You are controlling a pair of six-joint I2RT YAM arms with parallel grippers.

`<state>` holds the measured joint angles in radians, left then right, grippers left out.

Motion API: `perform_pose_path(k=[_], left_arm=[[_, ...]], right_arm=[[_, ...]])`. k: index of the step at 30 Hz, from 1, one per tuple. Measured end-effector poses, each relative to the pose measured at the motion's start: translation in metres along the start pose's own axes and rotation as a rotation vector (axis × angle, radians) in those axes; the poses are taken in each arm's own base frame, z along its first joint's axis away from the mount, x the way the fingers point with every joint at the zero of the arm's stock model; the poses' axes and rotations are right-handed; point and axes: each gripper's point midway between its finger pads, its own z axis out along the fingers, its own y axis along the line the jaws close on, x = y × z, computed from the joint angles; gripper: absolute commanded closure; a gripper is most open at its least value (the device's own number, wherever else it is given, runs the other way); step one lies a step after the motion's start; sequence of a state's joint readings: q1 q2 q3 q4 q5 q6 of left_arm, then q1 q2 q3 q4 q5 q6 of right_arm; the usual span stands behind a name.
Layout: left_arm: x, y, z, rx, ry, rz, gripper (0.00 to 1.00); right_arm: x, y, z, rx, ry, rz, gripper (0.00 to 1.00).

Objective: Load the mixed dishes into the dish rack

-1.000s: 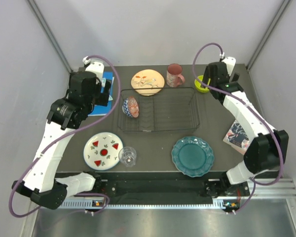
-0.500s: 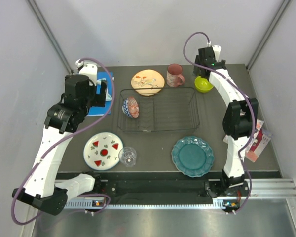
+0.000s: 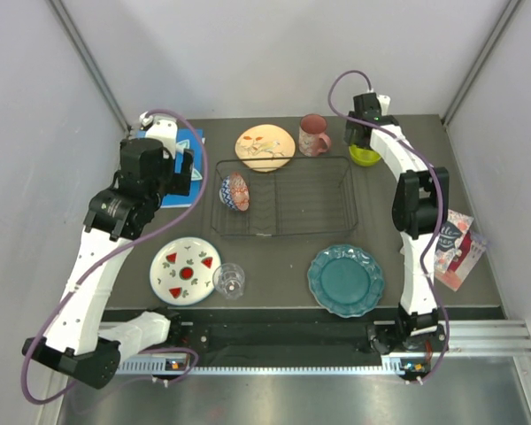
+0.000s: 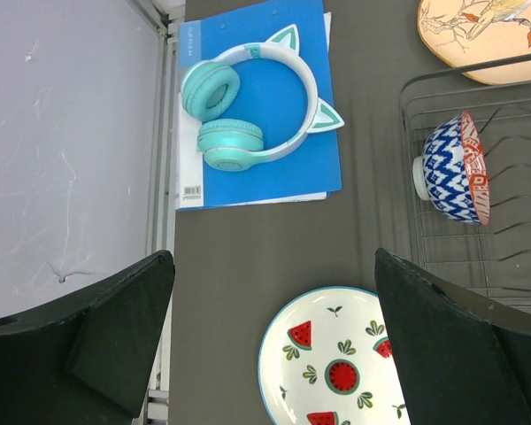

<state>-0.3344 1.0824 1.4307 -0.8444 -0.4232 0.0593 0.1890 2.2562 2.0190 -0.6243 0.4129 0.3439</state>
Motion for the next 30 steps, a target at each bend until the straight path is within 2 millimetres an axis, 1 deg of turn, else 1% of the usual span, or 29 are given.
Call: perform_pose_path(k=[3,7,11,14,16,19,24,25,27,28,29,30], left_arm=[[0.003,-0.003,0.002,0.008,0.005,0.002,0.01],[0.005,-0.005,0.004,0.015,0.012,0.005,0.01],[0.005,-0.005,0.005,0.015,0.014,0.007,0.01],[0.005,-0.005,0.005,0.015,0.013,0.006,0.01],[0.004,-0.005,0.006,0.014,0.01,0.005,0.01],[0.005,-0.005,0.006,0.013,0.011,0.005,0.01],[0.006,-0.003,0.008,-0.004,0.012,0.007,0.01],[0.006,-0.002,0.008,-0.007,0.011,0.007,0.01],[0.006,-0.001,0.009,-0.011,0.009,0.009,0.01],[0.006,-0.001,0.009,-0.013,0.01,0.01,0.01],[0.007,-0.001,0.01,-0.014,0.012,0.011,0.01],[0.008,-0.001,0.01,-0.015,0.014,0.014,0.01]], right_arm=[[-0.001,0.008,-0.001,-0.031,-0.003,0.002,0.0],[-0.007,0.021,-0.001,-0.081,-0.012,0.017,0.0],[-0.013,0.037,0.003,-0.132,-0.026,0.043,0.0],[-0.017,0.05,0.013,-0.163,-0.037,0.065,0.0],[-0.014,0.055,0.02,-0.169,-0.03,0.068,0.0],[-0.002,0.057,0.031,-0.16,-0.008,0.062,0.01],[0.011,0.052,0.045,-0.14,0.021,0.055,0.14],[0.012,0.051,0.046,-0.137,0.024,0.055,0.16],[0.013,0.048,0.048,-0.132,0.025,0.058,0.24],[0.013,0.047,0.05,-0.13,0.025,0.058,0.28],[0.015,0.045,0.052,-0.128,0.026,0.059,0.38],[0.017,0.044,0.054,-0.125,0.03,0.059,0.43]])
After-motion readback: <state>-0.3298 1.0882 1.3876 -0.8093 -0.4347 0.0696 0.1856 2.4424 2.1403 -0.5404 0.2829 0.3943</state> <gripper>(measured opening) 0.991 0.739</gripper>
